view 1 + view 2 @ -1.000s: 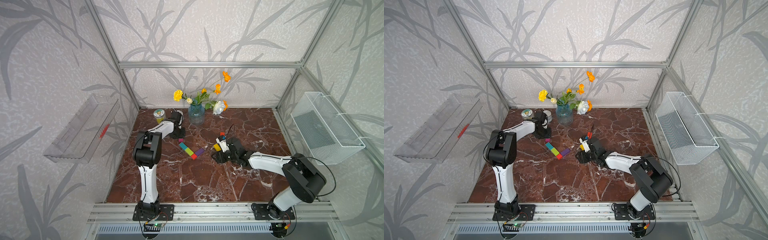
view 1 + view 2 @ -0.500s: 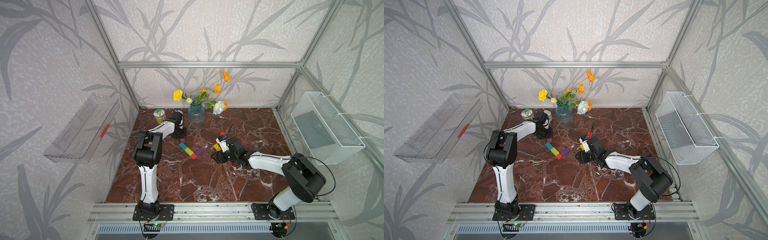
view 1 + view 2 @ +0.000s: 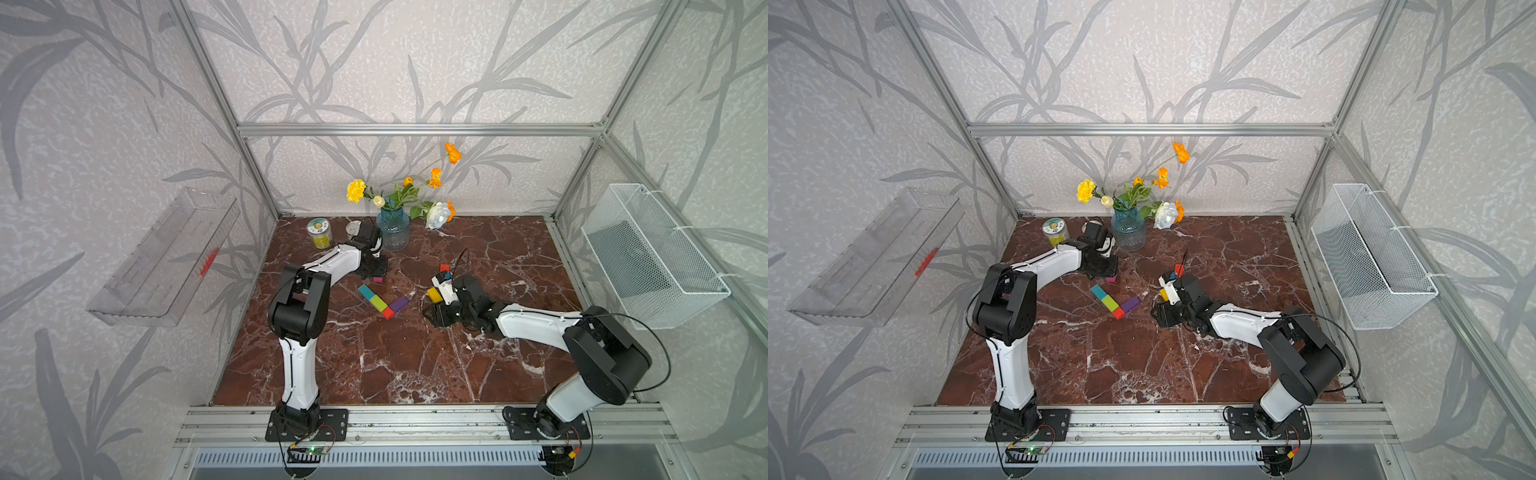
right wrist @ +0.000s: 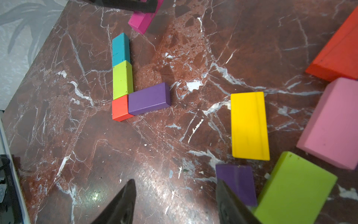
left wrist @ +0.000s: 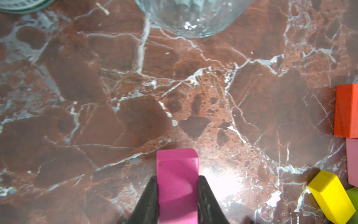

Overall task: Assemble the letter v with building blocks
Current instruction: Pick up the building block from the center of the board, then place the building block at the center of the board.

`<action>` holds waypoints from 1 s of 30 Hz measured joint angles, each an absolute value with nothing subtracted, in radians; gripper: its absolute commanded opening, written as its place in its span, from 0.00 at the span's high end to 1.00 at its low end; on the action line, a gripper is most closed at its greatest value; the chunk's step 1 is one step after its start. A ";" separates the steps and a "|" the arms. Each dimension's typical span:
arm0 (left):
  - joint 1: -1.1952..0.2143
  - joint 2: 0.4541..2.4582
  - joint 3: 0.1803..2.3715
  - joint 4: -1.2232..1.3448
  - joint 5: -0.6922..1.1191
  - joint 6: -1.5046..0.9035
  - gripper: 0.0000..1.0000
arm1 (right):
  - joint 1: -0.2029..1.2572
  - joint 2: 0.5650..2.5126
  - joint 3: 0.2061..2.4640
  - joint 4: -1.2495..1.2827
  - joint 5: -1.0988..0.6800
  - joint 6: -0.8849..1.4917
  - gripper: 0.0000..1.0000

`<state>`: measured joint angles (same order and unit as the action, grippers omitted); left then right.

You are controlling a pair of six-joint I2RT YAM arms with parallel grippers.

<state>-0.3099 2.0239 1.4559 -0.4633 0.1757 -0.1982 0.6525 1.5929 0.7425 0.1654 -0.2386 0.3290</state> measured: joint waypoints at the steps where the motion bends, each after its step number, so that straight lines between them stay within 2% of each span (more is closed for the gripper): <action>1: -0.318 2.024 1.456 -0.463 0.173 -0.196 0.89 | 0.653 1.593 0.743 0.165 -0.236 0.329 0.35; 30: -0.505 2.020 1.466 -0.447 0.162 -0.072 0.89 | 0.609 1.571 0.710 0.121 -0.138 0.377 0.35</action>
<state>-0.5045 2.0201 1.4658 -0.4469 0.1623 -0.0723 0.6094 1.5707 0.7105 0.1215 -0.1383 0.3771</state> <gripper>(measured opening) 0.281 0.654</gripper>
